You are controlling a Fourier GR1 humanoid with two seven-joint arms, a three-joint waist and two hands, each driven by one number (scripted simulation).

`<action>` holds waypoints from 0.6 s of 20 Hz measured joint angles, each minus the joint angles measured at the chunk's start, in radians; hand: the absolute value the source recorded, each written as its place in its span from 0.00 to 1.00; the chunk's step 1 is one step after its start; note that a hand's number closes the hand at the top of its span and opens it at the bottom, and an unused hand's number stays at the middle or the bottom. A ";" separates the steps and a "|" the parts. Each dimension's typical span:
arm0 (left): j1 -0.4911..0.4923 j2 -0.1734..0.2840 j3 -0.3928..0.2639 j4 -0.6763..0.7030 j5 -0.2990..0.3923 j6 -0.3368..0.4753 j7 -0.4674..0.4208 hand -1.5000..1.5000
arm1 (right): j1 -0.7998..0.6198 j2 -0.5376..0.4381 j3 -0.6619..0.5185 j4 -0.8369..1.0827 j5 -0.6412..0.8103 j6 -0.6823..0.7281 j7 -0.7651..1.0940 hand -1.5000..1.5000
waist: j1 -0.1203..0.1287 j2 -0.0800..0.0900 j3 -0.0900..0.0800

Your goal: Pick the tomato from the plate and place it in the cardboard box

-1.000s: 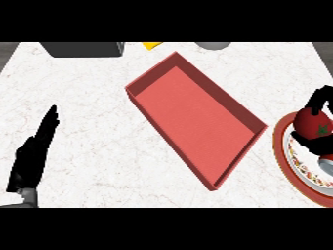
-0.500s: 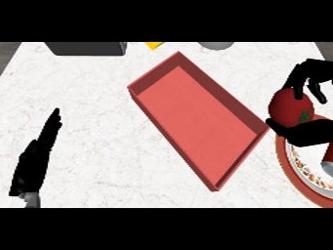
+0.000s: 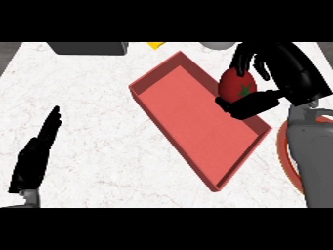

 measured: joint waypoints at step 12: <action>-0.024 -0.001 0.010 0.006 -0.004 -0.010 0.009 0.50 | -0.173 0.150 0.078 0.492 0.142 -0.188 -0.017 0.00 | 0.006 0.003 0.000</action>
